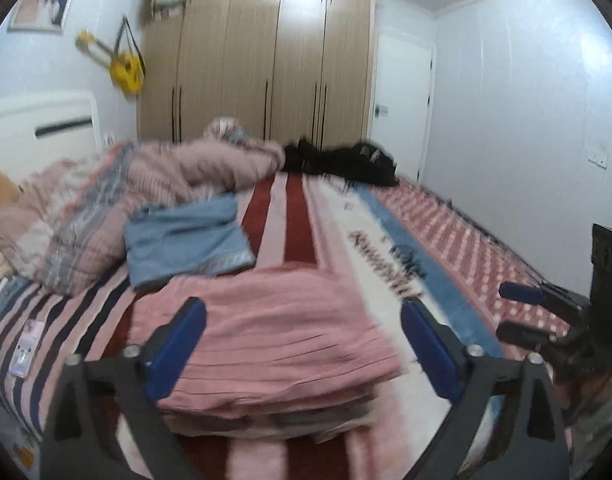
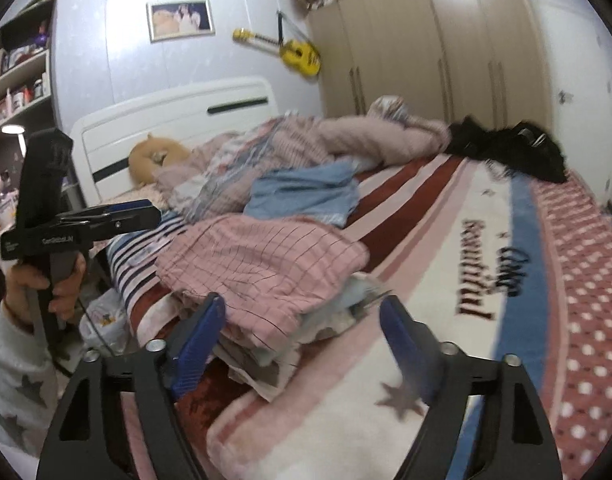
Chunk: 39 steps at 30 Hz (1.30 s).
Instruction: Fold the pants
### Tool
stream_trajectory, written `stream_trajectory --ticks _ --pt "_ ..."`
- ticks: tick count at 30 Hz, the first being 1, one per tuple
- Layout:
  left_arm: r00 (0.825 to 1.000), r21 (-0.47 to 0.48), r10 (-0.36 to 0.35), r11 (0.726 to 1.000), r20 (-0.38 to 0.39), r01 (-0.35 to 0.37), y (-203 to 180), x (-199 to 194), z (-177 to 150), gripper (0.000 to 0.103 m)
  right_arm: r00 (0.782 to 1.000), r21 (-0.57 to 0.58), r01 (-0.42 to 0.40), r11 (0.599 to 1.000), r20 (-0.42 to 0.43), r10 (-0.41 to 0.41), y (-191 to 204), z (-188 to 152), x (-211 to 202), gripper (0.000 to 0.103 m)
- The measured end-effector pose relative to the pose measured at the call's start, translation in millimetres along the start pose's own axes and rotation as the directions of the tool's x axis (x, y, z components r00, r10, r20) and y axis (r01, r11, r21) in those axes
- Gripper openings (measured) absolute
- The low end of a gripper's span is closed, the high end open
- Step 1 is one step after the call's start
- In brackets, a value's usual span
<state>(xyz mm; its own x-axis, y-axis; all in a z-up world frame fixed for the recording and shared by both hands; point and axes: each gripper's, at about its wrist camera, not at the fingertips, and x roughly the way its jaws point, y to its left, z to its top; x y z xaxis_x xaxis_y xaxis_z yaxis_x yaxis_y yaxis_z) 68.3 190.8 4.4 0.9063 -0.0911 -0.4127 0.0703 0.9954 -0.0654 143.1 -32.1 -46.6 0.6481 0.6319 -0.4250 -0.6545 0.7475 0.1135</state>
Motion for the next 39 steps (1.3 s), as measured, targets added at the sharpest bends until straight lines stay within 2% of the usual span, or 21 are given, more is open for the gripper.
stream_trajectory --ticks 1,6,8,11,13,17,26,39 --pt "0.999 0.003 0.011 1.0 0.03 -0.012 -17.0 -6.3 -2.1 0.1 1.0 -0.006 0.02 1.0 0.015 -0.02 -1.0 -0.3 -9.7 0.08" --pt "0.989 0.0 0.077 0.997 0.127 -0.077 -75.5 -23.8 -14.5 0.102 0.979 -0.006 0.145 0.989 0.144 -0.142 -9.6 -9.6 -77.4 0.102" --pt "0.986 -0.016 0.093 0.996 0.136 -0.092 -88.9 -24.4 -19.5 0.102 0.962 -0.007 0.206 0.978 0.185 -0.202 -12.2 -14.3 -101.6 0.102" --pt "0.988 -0.045 0.067 0.997 0.142 -0.061 -103.6 -23.2 -26.5 0.102 0.936 -0.004 0.285 0.959 0.218 -0.277 -16.1 -23.1 -130.2 0.102" --pt "0.989 -0.044 0.046 0.998 0.142 -0.04 -111.9 -20.9 -28.3 0.102 0.924 0.01 0.31 0.951 0.234 -0.304 -20.0 -28.8 -145.4 0.102" --pt "0.989 -0.023 0.052 0.999 0.139 -0.049 -127.1 -18.2 -31.0 0.102 0.905 0.019 0.356 0.934 0.244 -0.349 -25.5 -36.2 -163.9 0.102" --pt "0.991 -0.002 0.043 0.999 0.131 -0.043 -138.8 -17.7 -33.1 0.102 0.902 0.066 0.353 0.933 0.242 -0.358 -35.6 -43.3 -176.9 0.102" --pt "0.988 0.0 0.052 0.999 0.147 -0.053 -139.2 -24.5 -33.9 0.102 0.903 0.057 0.346 0.936 0.252 -0.349 -34.2 -45.1 -183.6 0.102"
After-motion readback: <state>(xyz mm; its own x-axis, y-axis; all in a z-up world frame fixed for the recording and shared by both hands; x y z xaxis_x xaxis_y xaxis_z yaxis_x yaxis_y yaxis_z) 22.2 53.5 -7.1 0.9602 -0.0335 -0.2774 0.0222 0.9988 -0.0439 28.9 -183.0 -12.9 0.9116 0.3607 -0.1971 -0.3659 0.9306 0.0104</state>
